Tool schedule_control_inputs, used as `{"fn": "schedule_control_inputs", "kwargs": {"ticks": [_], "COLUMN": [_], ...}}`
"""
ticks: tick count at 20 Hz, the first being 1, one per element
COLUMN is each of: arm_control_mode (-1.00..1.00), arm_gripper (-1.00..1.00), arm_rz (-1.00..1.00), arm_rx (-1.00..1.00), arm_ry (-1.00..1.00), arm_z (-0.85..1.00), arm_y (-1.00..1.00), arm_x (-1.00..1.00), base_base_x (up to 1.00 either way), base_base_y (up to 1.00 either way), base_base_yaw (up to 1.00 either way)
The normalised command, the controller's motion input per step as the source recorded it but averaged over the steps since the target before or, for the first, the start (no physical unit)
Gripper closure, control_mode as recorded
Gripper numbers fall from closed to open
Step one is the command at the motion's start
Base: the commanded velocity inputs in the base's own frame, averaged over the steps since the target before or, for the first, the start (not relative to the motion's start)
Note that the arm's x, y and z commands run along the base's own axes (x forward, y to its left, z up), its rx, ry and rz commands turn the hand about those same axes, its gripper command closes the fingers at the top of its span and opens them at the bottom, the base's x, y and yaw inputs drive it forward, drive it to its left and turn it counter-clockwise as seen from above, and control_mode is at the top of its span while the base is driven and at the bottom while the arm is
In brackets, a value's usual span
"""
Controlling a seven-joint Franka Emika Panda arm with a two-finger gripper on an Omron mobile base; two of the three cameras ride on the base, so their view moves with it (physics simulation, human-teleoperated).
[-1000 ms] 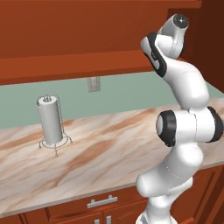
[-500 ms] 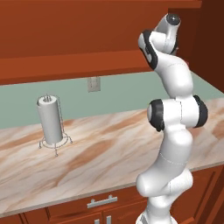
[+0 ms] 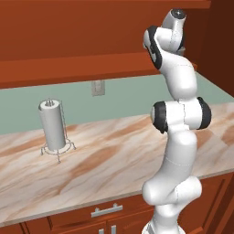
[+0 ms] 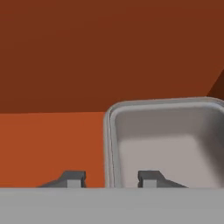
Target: Retrieve the tupperware and aluminum foil from the cabinet and place them on the dining counter near the plate with fish and lime to prepare for storing leftovers.
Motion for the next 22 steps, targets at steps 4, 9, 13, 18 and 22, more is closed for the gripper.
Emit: {"fn": "schedule_control_inputs", "kwargs": {"ticks": [4, 9, 13, 18, 22], "arm_control_mode": [-1.0, -1.0, -1.0, -1.0, -1.0], "arm_gripper": [1.0, 1.0, 1.0, 1.0, 1.0], "arm_rz": [0.0, 0.0, 0.0, 0.0, 0.0], "arm_rx": [0.0, -0.01, 0.0, 0.0, 0.0], "arm_ry": [0.0, -0.25, -0.31, -0.28, 0.11], "arm_z": [-0.02, -0.4, -0.47, -0.12, 0.6], "arm_y": [0.0, 0.12, 0.31, 0.17, 0.27], "arm_x": [-0.01, -0.5, -0.7, -0.9, -1.0], "base_base_x": [0.0, 0.0, 0.0, 0.0, 0.0], "base_base_y": [0.0, 0.0, 0.0, 0.0, 0.0], "base_base_yaw": [0.0, 0.0, 0.0, 0.0, 0.0]}}
